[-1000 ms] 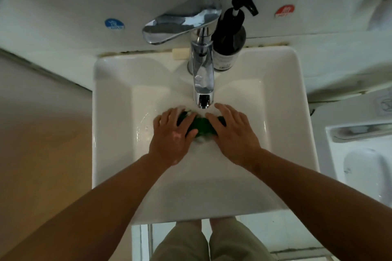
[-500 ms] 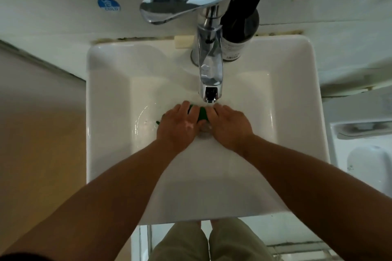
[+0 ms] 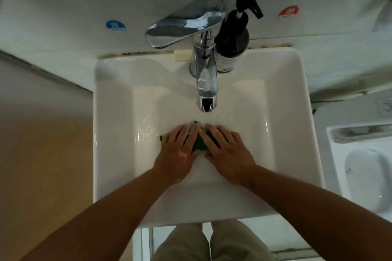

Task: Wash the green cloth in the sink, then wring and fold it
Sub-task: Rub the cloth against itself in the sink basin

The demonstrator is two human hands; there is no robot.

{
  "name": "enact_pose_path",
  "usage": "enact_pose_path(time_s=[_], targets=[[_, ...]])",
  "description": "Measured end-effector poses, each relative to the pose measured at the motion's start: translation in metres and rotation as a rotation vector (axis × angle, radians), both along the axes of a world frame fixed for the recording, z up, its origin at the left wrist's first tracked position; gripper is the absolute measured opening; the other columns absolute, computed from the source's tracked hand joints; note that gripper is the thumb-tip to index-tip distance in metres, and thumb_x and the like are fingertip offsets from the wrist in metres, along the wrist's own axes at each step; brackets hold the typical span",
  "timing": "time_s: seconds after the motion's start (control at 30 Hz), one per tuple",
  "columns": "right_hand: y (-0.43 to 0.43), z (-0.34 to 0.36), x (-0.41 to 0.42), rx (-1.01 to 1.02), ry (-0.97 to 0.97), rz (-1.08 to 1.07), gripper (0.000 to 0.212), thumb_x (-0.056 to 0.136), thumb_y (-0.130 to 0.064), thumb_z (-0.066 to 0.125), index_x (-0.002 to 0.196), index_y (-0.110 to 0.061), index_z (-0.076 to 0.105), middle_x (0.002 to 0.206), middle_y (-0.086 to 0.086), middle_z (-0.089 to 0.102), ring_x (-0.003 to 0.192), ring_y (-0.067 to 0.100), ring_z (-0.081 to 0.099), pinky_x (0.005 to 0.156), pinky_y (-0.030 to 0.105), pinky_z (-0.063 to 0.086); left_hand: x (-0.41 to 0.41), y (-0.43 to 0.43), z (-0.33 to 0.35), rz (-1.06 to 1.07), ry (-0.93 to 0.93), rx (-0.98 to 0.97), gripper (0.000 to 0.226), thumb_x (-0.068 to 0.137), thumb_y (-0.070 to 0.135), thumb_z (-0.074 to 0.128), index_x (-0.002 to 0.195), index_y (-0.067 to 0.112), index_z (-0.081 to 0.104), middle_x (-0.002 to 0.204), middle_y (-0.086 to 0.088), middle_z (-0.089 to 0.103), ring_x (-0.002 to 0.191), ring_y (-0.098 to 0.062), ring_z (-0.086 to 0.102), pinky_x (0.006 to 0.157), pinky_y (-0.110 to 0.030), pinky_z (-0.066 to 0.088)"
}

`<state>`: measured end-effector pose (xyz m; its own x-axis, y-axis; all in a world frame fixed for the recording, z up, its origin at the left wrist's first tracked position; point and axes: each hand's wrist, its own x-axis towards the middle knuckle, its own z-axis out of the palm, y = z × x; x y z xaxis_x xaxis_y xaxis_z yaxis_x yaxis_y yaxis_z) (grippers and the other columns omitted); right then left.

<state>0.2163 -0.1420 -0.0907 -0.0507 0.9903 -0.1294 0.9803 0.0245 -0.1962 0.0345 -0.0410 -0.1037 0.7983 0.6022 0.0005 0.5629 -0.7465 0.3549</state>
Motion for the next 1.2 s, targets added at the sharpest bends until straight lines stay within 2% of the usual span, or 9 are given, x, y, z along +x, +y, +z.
enact_pose_path(time_s=[0.23,0.4,0.5,0.6,0.7,0.8,0.9,1.03,1.2], targets=[[0.057,0.000,0.020,0.041,0.018,-0.070,0.033,0.086,-0.019,0.047,0.114,-0.006,0.061,0.092,0.012,0.063,0.076,0.033,0.062,0.055,0.040,0.050,0.041,0.037,0.001,0.026,-0.007,0.113,0.037,0.094,0.038,0.047,0.110,0.006,0.057,0.093,-0.014,0.063,0.076,-0.032,0.059,0.064,-0.039,0.050],[0.075,0.024,0.042,-0.190,-0.027,-0.122,0.030,0.097,-0.041,0.047,0.110,-0.015,0.054,0.091,0.004,0.070,0.076,0.029,0.067,0.061,0.033,0.044,0.065,0.059,0.030,0.084,0.310,-0.028,0.047,0.103,0.051,0.030,0.110,0.013,0.057,0.090,-0.008,0.069,0.074,-0.029,0.065,0.062,-0.031,0.039],[0.065,0.025,0.042,0.001,0.025,-0.074,0.038,0.095,-0.050,0.045,0.097,-0.015,0.060,0.081,0.004,0.065,0.067,0.027,0.063,0.061,0.033,0.040,0.057,0.055,0.042,0.104,0.159,0.040,0.065,0.099,0.064,0.022,0.086,0.016,0.065,0.074,-0.005,0.068,0.066,-0.028,0.065,0.060,-0.031,0.040],[0.049,0.028,0.039,0.060,0.077,-0.116,0.042,0.093,-0.041,0.056,0.129,-0.020,0.057,0.126,0.011,0.055,0.109,0.030,0.055,0.090,0.042,0.047,0.032,0.054,0.030,0.110,0.012,0.041,0.059,0.094,0.067,0.038,0.108,0.018,0.070,0.102,-0.010,0.066,0.096,-0.029,0.059,0.080,-0.039,0.046],[0.022,0.031,0.028,-0.031,0.075,-0.111,0.072,0.091,-0.037,0.062,0.155,-0.025,0.030,0.161,0.015,0.022,0.147,0.037,0.023,0.118,0.050,0.028,0.003,0.042,0.020,0.076,0.002,0.016,0.061,0.097,0.057,0.046,0.146,0.021,0.048,0.144,-0.018,0.048,0.133,-0.041,0.042,0.106,-0.054,0.040],[0.008,0.022,0.007,-0.141,0.087,-0.072,0.079,0.096,-0.047,0.052,0.159,-0.022,0.011,0.166,0.016,0.009,0.153,0.037,0.008,0.122,0.054,0.018,0.001,0.015,0.018,-0.029,0.041,-0.040,0.061,0.103,0.049,0.034,0.155,0.017,0.034,0.160,-0.015,0.031,0.150,-0.037,0.022,0.114,-0.059,0.028],[0.012,0.003,-0.001,-0.115,0.052,-0.054,0.070,0.102,-0.052,0.039,0.158,-0.014,0.021,0.163,0.016,0.022,0.152,0.038,0.015,0.120,0.058,0.019,0.011,0.005,0.006,-0.001,0.077,-0.004,0.063,0.104,0.048,0.033,0.153,0.008,0.037,0.159,-0.014,0.034,0.150,-0.035,0.024,0.116,-0.058,0.024],[0.031,-0.015,0.009,0.091,0.060,-0.082,0.052,0.099,-0.036,0.052,0.145,-0.012,0.045,0.146,0.010,0.049,0.138,0.033,0.041,0.115,0.050,0.032,0.027,0.015,-0.008,0.068,0.021,0.135,0.055,0.098,0.041,0.046,0.140,0.008,0.051,0.137,-0.018,0.054,0.126,-0.037,0.045,0.106,-0.052,0.035],[0.060,-0.014,0.024,0.166,0.058,-0.077,0.034,0.089,-0.020,0.066,0.121,-0.009,0.062,0.105,0.012,0.063,0.090,0.032,0.057,0.071,0.043,0.052,0.046,0.037,-0.005,0.057,-0.011,0.201,0.031,0.094,0.037,0.052,0.110,0.010,0.054,0.095,-0.014,0.062,0.078,-0.031,0.057,0.066,-0.038,0.045]])
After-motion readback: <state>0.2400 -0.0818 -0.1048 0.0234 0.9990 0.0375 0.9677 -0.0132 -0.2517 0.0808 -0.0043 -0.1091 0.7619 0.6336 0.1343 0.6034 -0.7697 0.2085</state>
